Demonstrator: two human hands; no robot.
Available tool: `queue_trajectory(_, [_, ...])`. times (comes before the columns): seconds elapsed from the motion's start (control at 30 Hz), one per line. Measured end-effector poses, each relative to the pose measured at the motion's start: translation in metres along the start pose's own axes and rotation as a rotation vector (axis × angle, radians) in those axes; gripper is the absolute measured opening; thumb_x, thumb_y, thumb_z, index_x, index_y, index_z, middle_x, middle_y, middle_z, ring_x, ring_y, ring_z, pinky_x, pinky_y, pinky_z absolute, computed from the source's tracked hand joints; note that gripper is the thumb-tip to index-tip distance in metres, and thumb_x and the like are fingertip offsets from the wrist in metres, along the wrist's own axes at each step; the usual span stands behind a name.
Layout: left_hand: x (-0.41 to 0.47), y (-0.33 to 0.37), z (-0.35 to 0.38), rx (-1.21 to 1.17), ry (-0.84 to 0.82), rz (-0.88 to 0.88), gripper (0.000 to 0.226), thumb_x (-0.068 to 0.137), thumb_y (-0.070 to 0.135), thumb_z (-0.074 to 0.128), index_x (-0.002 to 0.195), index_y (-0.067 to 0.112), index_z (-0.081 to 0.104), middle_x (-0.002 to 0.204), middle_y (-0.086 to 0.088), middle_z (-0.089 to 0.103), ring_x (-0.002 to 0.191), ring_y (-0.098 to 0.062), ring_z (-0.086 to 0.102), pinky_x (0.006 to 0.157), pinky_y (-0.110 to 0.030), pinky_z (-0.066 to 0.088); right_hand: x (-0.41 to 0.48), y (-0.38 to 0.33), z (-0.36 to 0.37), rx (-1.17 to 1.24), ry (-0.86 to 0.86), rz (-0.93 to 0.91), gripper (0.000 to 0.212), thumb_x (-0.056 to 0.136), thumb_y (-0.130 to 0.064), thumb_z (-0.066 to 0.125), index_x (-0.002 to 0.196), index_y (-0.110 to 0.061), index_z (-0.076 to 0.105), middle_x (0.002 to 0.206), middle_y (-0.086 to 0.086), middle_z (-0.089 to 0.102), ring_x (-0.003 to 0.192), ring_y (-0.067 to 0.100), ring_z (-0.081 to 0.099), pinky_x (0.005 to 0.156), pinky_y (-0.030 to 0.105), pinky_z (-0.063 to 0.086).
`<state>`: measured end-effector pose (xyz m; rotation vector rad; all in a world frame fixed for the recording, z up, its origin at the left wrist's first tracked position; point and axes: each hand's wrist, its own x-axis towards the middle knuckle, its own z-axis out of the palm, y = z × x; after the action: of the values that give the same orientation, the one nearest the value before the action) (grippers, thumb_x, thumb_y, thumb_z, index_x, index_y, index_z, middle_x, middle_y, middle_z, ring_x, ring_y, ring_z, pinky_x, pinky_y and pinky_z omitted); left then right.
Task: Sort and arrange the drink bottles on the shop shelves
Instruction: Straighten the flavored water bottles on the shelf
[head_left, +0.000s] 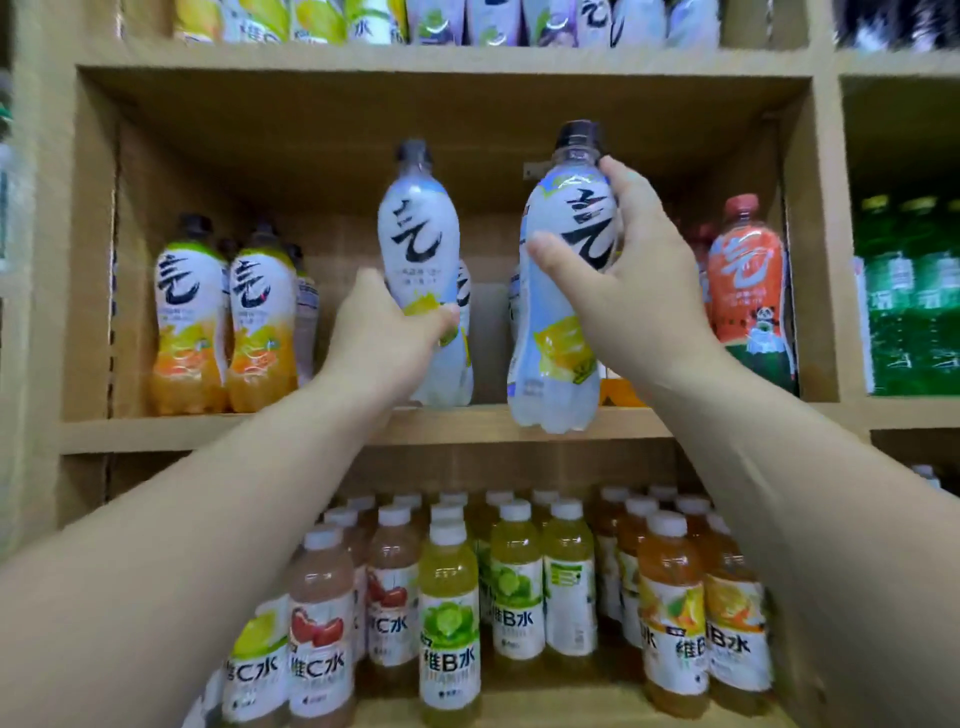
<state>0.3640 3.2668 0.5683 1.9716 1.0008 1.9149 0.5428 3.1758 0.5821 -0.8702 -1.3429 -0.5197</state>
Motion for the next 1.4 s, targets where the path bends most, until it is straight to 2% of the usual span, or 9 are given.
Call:
queue_trajectory(0.13, [0.017, -0.02, 0.018, 0.065, -0.03, -0.095, 0.056, 0.074, 0.045, 0.084, 0.11, 0.015, 0.053, 0.111, -0.006, 0.066, 0.097, -0.029, 0.065, 0.084, -0.046, 0.057, 0.013, 0.006, 0.021, -0.067, -0.051, 0.018, 0.088, 0.082, -0.058, 0.067, 0.156, -0.027, 0.031, 0.133, 0.0, 0.057, 0.124, 0.016, 0.058, 0.104, 0.042, 0.05])
queue_trajectory(0.3, [0.019, -0.024, 0.02, 0.086, -0.085, -0.063, 0.057, 0.074, 0.045, 0.087, 0.108, 0.018, 0.05, 0.097, 0.004, 0.06, 0.084, -0.013, 0.061, 0.069, -0.035, 0.052, 0.016, 0.011, 0.039, -0.1, -0.036, 0.028, 0.082, 0.087, -0.055, 0.068, 0.154, -0.024, 0.032, 0.142, 0.001, 0.055, 0.127, 0.018, 0.055, 0.102, 0.041, 0.051])
queue_trajectory(0.53, [0.011, -0.023, 0.02, 0.137, -0.062, -0.041, 0.054, 0.075, 0.047, 0.085, 0.108, 0.021, 0.051, 0.102, 0.004, 0.063, 0.092, -0.02, 0.064, 0.08, -0.041, 0.056, 0.011, 0.02, 0.064, -0.256, -0.045, 0.054, 0.078, 0.095, -0.055, 0.06, 0.158, -0.025, 0.025, 0.139, 0.007, 0.053, 0.124, 0.022, 0.053, 0.083, 0.025, 0.035])
queue_trajectory(0.7, [0.008, -0.027, 0.017, 0.152, 0.033, -0.006, 0.072, 0.079, 0.047, 0.08, 0.136, 0.018, 0.048, 0.122, -0.003, 0.062, 0.109, -0.025, 0.061, 0.093, -0.044, 0.054, 0.002, 0.029, 0.071, -0.375, -0.064, -0.034, 0.079, 0.098, -0.051, 0.057, 0.16, -0.019, 0.02, 0.127, 0.01, 0.056, 0.115, 0.026, 0.054, 0.081, 0.032, 0.04])
queue_trajectory(0.93, [-0.026, -0.012, 0.017, 0.212, 0.283, 0.474, 0.047, 0.083, 0.033, 0.069, 0.124, 0.012, 0.056, 0.117, -0.005, 0.056, 0.107, -0.025, 0.054, 0.092, -0.039, 0.046, -0.015, 0.041, 0.05, -0.359, -0.081, -0.155, 0.067, 0.098, -0.04, 0.062, 0.154, -0.015, 0.035, 0.127, 0.005, 0.053, 0.113, 0.019, 0.052, 0.087, 0.028, 0.044])
queue_trajectory(1.1, [-0.05, 0.032, 0.043, 0.152, 0.172, 0.695, 0.037, 0.084, 0.026, 0.069, 0.117, 0.009, 0.061, 0.11, -0.002, 0.059, 0.098, -0.02, 0.055, 0.086, -0.03, 0.044, -0.009, 0.061, 0.003, -0.256, 0.076, -0.217, 0.044, 0.095, -0.038, 0.063, 0.132, -0.013, 0.058, 0.116, 0.006, 0.057, 0.104, 0.021, 0.055, 0.088, 0.038, 0.049])
queue_trajectory(1.2, [-0.05, 0.049, 0.063, 0.296, 0.106, 0.692, 0.044, 0.082, 0.034, 0.071, 0.119, 0.015, 0.06, 0.116, -0.005, 0.06, 0.107, -0.026, 0.056, 0.091, -0.038, 0.046, 0.001, 0.078, -0.029, -0.327, 0.152, -0.041, 0.058, 0.088, -0.05, 0.07, 0.133, -0.018, 0.054, 0.123, 0.005, 0.055, 0.113, 0.02, 0.053, 0.093, 0.035, 0.05])
queue_trajectory(1.3, [-0.043, 0.051, 0.074, 0.561, 0.164, 0.563, 0.057, 0.077, 0.039, 0.08, 0.127, 0.02, 0.058, 0.137, -0.008, 0.049, 0.121, -0.034, 0.048, 0.096, -0.048, 0.043, 0.004, 0.088, -0.043, -0.357, 0.028, 0.168, 0.085, 0.076, -0.06, 0.08, 0.142, -0.022, 0.042, 0.134, 0.003, 0.052, 0.122, 0.02, 0.051, 0.095, 0.035, 0.046])
queue_trajectory(1.4, [-0.044, 0.041, 0.075, 0.729, 0.15, 0.439, 0.068, 0.079, 0.044, 0.078, 0.137, 0.024, 0.05, 0.153, -0.008, 0.032, 0.132, -0.036, 0.038, 0.102, -0.049, 0.04, 0.0, 0.095, -0.044, -0.327, -0.066, 0.223, 0.092, 0.068, -0.066, 0.082, 0.139, -0.022, 0.042, 0.127, 0.0, 0.061, 0.114, 0.019, 0.06, 0.088, 0.038, 0.053])
